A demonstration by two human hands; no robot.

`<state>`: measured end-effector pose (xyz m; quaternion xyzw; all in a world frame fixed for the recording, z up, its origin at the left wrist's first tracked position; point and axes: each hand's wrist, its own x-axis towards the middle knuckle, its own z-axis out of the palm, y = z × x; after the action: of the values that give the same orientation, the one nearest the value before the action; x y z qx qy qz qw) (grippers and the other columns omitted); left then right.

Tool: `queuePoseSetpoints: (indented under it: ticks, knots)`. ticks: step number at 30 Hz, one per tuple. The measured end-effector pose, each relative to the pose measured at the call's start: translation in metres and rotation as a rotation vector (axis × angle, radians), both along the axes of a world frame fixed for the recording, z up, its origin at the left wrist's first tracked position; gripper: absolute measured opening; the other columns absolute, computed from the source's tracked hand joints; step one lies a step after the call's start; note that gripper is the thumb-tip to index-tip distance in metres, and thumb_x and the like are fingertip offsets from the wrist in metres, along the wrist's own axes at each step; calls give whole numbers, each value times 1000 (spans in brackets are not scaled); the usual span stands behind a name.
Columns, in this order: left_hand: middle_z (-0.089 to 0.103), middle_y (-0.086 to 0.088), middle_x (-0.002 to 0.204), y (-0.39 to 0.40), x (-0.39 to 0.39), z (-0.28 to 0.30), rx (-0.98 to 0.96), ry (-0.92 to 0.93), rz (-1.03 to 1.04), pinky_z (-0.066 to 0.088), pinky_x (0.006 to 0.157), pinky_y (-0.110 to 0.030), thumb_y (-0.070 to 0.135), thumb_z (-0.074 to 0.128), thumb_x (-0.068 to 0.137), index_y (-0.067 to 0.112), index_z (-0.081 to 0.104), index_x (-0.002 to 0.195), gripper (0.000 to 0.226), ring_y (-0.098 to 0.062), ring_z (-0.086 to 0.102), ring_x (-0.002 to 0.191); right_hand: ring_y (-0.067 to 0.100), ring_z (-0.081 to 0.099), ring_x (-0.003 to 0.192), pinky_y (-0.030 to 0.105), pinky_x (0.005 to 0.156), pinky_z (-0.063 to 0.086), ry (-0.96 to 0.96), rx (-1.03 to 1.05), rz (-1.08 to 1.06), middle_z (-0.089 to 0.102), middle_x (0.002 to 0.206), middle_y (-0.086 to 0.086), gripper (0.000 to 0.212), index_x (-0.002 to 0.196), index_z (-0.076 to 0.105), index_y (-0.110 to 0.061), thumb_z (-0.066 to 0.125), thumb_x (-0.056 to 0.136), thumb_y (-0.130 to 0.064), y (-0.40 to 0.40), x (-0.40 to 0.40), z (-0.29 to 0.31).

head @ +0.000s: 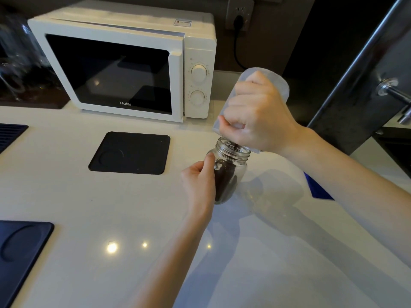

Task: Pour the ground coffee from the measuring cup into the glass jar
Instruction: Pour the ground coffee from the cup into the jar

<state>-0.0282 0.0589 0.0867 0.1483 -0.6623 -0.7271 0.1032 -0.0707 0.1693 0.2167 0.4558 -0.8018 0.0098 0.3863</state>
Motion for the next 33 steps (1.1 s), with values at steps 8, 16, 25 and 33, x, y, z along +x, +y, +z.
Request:
queuePoseSetpoints:
  ticks: [8, 16, 25, 33]
  knots:
    - [22, -3, 53, 1, -1, -1, -17, -1, 19, 16, 46, -29, 34, 57, 76, 9, 24, 49, 50, -17, 20, 52, 30, 43, 46, 42, 56, 42, -27, -65, -6, 48, 39, 11, 36, 42, 46, -1, 63, 74, 1, 7, -2, 2]
    - [22, 0, 51, 3, 0, -2, -1, -6, 16, 16, 41, -22, 34, 57, 80, 6, 26, 50, 51, -15, 20, 50, 30, 45, 46, 42, 57, 43, -17, -21, 4, 51, 40, 12, 36, 43, 50, -1, 63, 76, -2, 8, -4, -3]
    - [22, 1, 50, 1, 1, -3, 6, 11, -6, 17, 42, -23, 31, 58, 78, 5, 27, 50, 49, -14, 20, 50, 29, 44, 45, 41, 60, 43, -40, -144, -26, 48, 39, 11, 39, 40, 46, 0, 65, 74, 0, 12, -4, -4]
    - [19, 5, 48, -6, 4, -6, 5, -15, -27, 13, 44, -27, 34, 54, 67, 16, 20, 49, 42, -14, 17, 51, 14, 34, 47, 22, 58, 32, -442, -762, -217, 42, 41, 14, 41, 42, 45, 4, 65, 78, 4, 32, -9, -24]
